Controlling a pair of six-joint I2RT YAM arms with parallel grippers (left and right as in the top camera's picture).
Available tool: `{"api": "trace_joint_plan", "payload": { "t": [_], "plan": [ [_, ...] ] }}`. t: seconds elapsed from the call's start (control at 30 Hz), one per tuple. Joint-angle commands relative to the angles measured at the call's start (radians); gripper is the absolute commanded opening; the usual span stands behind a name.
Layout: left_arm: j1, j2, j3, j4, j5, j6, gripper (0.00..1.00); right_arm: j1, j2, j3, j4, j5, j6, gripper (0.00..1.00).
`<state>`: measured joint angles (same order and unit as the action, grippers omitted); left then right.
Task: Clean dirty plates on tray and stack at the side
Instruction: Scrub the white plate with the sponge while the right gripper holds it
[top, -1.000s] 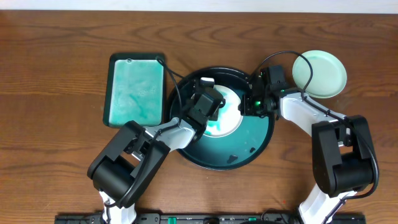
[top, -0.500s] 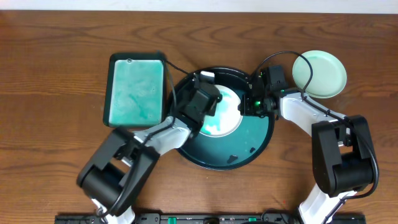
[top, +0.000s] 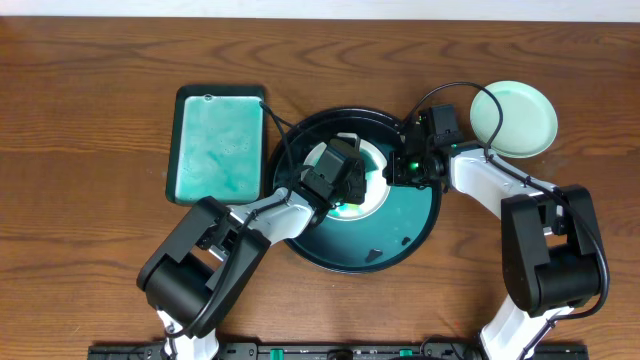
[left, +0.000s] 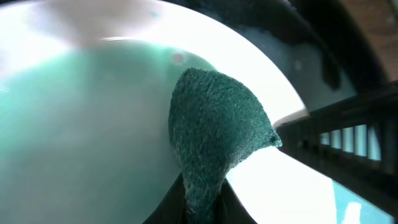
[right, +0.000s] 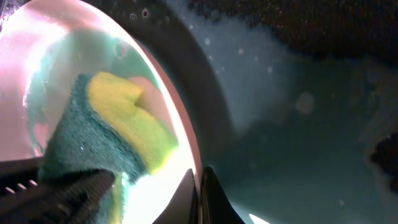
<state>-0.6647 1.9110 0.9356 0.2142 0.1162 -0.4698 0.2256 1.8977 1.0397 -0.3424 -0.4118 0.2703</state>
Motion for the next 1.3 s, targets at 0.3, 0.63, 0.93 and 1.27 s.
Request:
{"api": "trace_joint_plan", "payload": {
  "t": [0.3, 0.63, 0.93, 1.27],
  "plan": [
    [0.071, 0.009, -0.019, -0.095, -0.43, 0.253, 0.07, 0.018, 0.038, -0.008, -0.018, 0.022, 0.005, 0.01],
    [0.087, -0.051, -0.019, -0.004, -0.409, 0.231, 0.07, 0.018, 0.038, -0.008, -0.016, 0.022, 0.005, 0.01],
    [0.079, -0.008, -0.019, 0.035, 0.182, -0.071, 0.07, 0.018, 0.038, -0.008, -0.016, 0.022, 0.005, 0.01],
    [0.085, -0.019, -0.019, 0.066, 0.077, 0.136, 0.07, 0.018, 0.038, -0.008, -0.017, 0.022, 0.005, 0.01]
  ]
}}
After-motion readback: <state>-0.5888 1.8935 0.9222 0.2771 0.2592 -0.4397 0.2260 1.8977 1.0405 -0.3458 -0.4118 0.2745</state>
